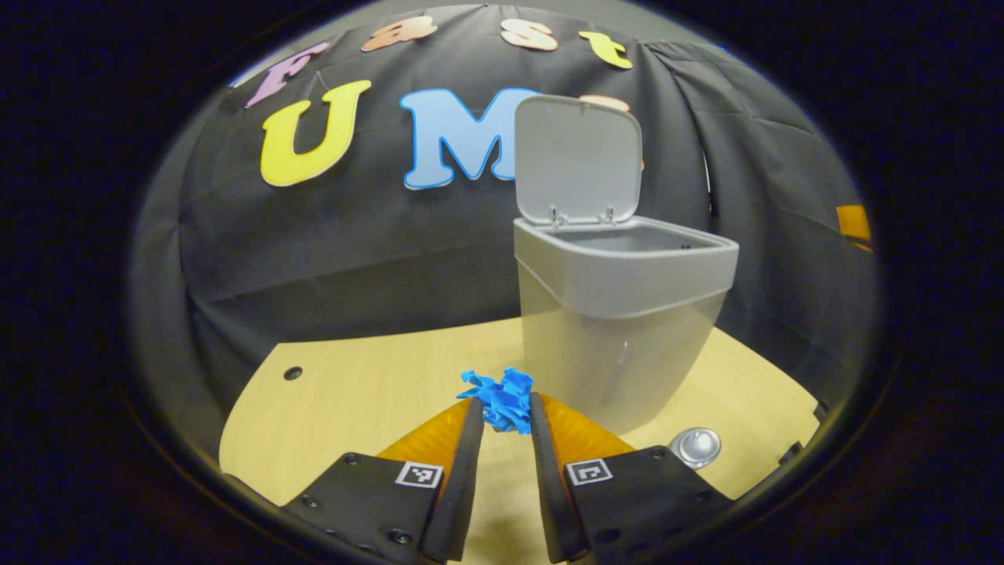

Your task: Press the lid of the desktop garbage bin to open it, pick up the crumpled paper on the desktop and throw it into the bin, then pick up the pop can on the desktop and drop it into the bin, and finally close the garbage bin lid.

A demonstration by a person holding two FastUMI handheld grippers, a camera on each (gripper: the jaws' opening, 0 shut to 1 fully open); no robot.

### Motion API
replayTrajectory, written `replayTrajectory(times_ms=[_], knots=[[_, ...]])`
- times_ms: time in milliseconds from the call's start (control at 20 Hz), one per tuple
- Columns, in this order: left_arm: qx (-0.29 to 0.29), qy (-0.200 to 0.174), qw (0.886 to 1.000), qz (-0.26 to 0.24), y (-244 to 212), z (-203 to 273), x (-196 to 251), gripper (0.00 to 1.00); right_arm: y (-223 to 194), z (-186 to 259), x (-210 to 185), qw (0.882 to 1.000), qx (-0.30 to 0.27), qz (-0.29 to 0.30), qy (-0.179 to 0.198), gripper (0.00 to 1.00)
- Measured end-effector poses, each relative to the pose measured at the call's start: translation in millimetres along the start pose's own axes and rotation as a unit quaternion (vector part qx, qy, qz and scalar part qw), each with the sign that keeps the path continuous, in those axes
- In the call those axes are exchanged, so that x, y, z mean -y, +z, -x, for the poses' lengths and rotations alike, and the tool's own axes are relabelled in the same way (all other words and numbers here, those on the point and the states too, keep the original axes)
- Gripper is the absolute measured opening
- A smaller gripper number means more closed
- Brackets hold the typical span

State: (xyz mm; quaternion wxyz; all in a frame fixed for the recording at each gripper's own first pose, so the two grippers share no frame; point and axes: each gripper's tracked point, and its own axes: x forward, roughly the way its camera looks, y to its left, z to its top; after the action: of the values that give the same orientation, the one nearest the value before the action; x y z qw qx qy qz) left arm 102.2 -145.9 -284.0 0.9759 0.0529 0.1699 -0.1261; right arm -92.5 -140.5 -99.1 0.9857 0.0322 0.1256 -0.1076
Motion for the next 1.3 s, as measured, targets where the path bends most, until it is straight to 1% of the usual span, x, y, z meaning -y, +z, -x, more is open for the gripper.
replayTrajectory(times_ms=[100,150,200,250,350,450,500,550,650,950,1100,1250,1300], knots=[[0.019,-0.005,1.0,0.005,24,7,5,0.45,-3,-1,-2,1.0,-0.002,0.002,0.008,0.83],[0.027,-0.008,1.0,0.01,35,10,7,0.41,-4,-2,-3,1.0,-0.003,0.001,0.011,0.83],[0.035,-0.013,0.999,0.014,46,11,10,0.46,-6,-3,-4,1.0,-0.004,0.0,0.014,0.83],[0.044,-0.017,0.999,0.017,57,12,13,0.43,-6,-4,-5,1.0,-0.004,-0.003,0.017,0.83],[0.056,-0.02,0.998,0.014,74,13,18,0.46,-8,-6,-6,1.0,-0.004,-0.007,0.02,0.83],[0.07,-0.026,0.997,0.011,92,14,24,0.43,-8,-6,-5,1.0,-0.003,-0.012,0.021,0.83],[0.078,-0.029,0.996,0.01,103,13,28,0.45,-9,-6,-3,1.0,-0.003,-0.014,0.019,0.83],[0.087,-0.033,0.996,0.008,114,13,32,0.41,-10,-5,0,1.0,-0.003,-0.015,0.017,0.83],[0.1,-0.04,0.994,0.0,130,11,41,0.45,-13,-5,5,1.0,-0.004,-0.016,0.012,0.83],[0.115,-0.065,0.991,-0.031,149,-15,72,0.42,-19,1,27,1.0,-0.009,-0.025,-0.015,0.83],[0.12,-0.07,0.989,-0.042,155,-29,79,0.53,-23,5,36,0.999,-0.013,-0.028,-0.029,0.83],[0.12,-0.084,0.988,-0.041,154,-35,89,0.63,-24,9,43,0.999,-0.014,-0.031,-0.041,0.83],[0.119,-0.084,0.989,-0.04,152,-36,91,0.68,-25,10,44,0.998,-0.014,-0.031,-0.044,0.83]])
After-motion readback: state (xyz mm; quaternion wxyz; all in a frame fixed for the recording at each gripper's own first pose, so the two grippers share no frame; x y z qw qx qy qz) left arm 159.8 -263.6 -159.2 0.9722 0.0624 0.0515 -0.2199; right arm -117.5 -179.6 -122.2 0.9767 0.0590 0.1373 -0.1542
